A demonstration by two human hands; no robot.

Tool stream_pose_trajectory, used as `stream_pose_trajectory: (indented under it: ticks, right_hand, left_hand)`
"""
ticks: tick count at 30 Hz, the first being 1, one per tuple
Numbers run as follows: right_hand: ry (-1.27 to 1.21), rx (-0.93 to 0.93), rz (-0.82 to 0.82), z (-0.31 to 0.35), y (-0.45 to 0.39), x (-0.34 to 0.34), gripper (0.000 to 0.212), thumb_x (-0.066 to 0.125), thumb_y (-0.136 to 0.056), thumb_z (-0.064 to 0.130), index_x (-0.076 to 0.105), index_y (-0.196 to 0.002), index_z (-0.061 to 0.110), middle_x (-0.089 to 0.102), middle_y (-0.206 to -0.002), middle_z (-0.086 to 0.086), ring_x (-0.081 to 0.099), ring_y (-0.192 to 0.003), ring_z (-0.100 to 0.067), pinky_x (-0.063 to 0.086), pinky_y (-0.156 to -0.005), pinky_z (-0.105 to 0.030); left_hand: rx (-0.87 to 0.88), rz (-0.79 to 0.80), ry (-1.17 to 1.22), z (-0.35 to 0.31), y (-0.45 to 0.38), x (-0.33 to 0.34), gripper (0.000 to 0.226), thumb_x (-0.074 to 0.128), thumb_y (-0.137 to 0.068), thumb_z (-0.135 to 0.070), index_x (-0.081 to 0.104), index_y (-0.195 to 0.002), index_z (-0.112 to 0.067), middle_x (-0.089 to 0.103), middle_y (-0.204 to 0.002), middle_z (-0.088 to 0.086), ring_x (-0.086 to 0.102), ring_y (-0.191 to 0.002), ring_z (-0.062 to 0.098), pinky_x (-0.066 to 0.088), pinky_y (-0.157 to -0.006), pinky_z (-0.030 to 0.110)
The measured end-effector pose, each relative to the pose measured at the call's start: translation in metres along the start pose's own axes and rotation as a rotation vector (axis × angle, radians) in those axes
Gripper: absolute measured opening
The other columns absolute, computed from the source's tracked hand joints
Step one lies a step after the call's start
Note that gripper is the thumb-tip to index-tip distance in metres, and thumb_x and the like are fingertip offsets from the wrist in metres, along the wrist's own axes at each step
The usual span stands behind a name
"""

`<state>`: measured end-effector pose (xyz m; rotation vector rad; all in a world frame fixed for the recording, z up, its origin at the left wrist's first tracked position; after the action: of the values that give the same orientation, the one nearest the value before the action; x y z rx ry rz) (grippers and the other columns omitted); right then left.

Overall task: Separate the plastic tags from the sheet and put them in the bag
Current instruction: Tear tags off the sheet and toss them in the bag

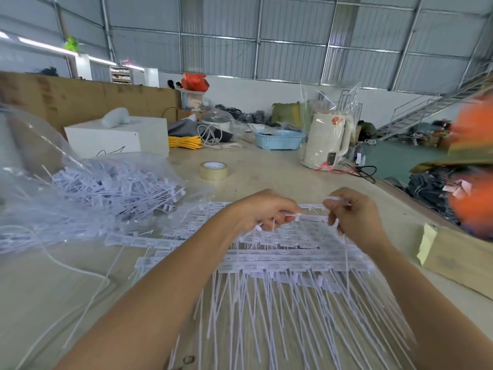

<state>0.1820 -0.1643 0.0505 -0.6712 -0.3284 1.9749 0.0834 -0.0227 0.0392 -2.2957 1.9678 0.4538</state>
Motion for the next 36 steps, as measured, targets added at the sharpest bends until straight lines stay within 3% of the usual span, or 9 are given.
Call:
stream_pose_trajectory:
  ticks: [3,6,11,15,18,22,25,29,36]
  right_hand:
    - [-0.421,0.249,-0.053,-0.011,-0.005,-0.012,0.015,0.053,-0.093,0.003,0.057,-0.079,0.003,0.055,-0.069,-0.011,0.048,-0.04,-0.005,0.031,-0.031,-0.014]
    - [-0.649,0.416,0.063,-0.008,0.0,0.008,0.017,0.048,-0.094,0.002,0.056,-0.079,0.004,0.058,-0.075,-0.01,0.049,-0.044,-0.006,0.028,-0.029,-0.011]
    - [-0.321,0.33,0.293,0.0,0.013,0.039,0.015,0.058,-0.09,0.01,0.063,-0.077,0.012,0.065,-0.076,-0.003,0.06,-0.067,-0.014,0.045,-0.054,-0.02]
    - [-0.259,0.205,0.294,0.002,0.019,0.051,0.012,0.062,-0.089,0.013,0.063,-0.086,0.001,0.067,-0.083,-0.014,0.064,-0.075,-0.022,0.053,-0.069,-0.034]
    - [-0.262,0.135,0.334,0.007,0.023,0.057,0.011,0.063,-0.088,0.008,0.062,-0.085,-0.003,0.068,-0.069,-0.011,0.064,-0.06,-0.019,0.053,-0.055,-0.029]
    - [-0.225,0.092,0.242,0.01,0.017,0.052,0.011,0.06,-0.087,-0.001,0.061,-0.078,0.005,0.063,-0.059,-0.006,0.061,-0.049,-0.013,0.052,-0.049,-0.024]
    - [-0.253,0.117,0.225,0.007,0.014,0.048,0.008,0.06,-0.087,-0.004,0.062,-0.084,0.004,0.063,-0.061,-0.008,0.061,-0.05,-0.013,0.054,-0.053,-0.023]
    - [-0.15,0.115,0.325,0.002,0.016,0.05,0.007,0.06,-0.087,-0.001,0.065,-0.093,0.0,0.062,-0.062,-0.01,0.061,-0.051,-0.01,0.053,-0.054,-0.02]
    - [-0.128,-0.002,0.249,0.013,0.015,0.044,0.012,0.06,-0.088,-0.001,0.061,-0.078,0.006,0.059,-0.069,-0.007,0.061,-0.054,-0.007,0.051,-0.046,-0.021]
  left_hand:
    - [0.11,-0.074,-0.149,-0.011,0.004,-0.001,0.026,0.057,-0.093,-0.022,0.064,-0.071,-0.01,0.059,-0.053,-0.002,0.046,-0.045,0.005,0.035,-0.041,0.014]
    - [0.077,-0.049,-0.363,-0.008,0.004,0.002,0.014,0.055,-0.094,-0.021,0.065,-0.096,-0.01,0.065,-0.081,0.003,0.049,-0.057,0.01,0.041,-0.053,0.018]
    - [0.044,0.011,-0.637,-0.004,0.006,0.002,0.025,0.053,-0.094,-0.013,0.053,-0.118,-0.019,0.053,-0.116,0.004,0.057,-0.071,0.014,0.049,-0.074,0.027]
    - [0.079,0.009,-0.736,-0.007,0.007,0.006,0.024,0.057,-0.093,-0.018,0.054,-0.117,-0.016,0.053,-0.092,0.0,0.054,-0.077,0.017,0.049,-0.07,0.027]
    - [0.166,-0.003,-0.739,-0.012,0.007,0.01,0.014,0.065,-0.087,-0.019,0.058,-0.092,-0.008,0.049,-0.069,0.001,0.045,-0.062,0.015,0.035,-0.053,0.021]
    - [0.088,-0.07,-0.631,-0.009,0.007,-0.001,0.042,0.072,-0.081,-0.032,0.054,-0.109,-0.005,0.062,-0.079,0.002,0.063,-0.068,0.012,0.042,-0.063,0.024]
    - [0.018,-0.048,-0.628,-0.002,0.006,-0.006,0.042,0.065,-0.086,-0.04,0.067,-0.096,0.001,0.071,-0.084,0.007,0.067,-0.08,0.018,0.048,-0.075,0.027]
    - [-0.004,-0.022,-0.408,0.004,0.007,-0.008,0.031,0.055,-0.095,-0.024,0.064,-0.072,-0.006,0.062,-0.054,-0.004,0.057,-0.051,0.008,0.049,-0.056,0.02]
    - [0.015,-0.131,-0.222,-0.006,0.007,-0.012,0.024,0.056,-0.091,-0.015,0.063,-0.069,-0.007,0.056,-0.051,-0.004,0.036,-0.048,0.012,0.028,-0.041,0.015]
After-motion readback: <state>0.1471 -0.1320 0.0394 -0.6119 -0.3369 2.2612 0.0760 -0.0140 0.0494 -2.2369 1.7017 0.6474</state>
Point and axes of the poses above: each hand's wrist, its own y-axis away from the middle knuckle, its own x-axis out of the palm, z = x × y, the point moved 6 cm from there along -y, towards the middle knuckle
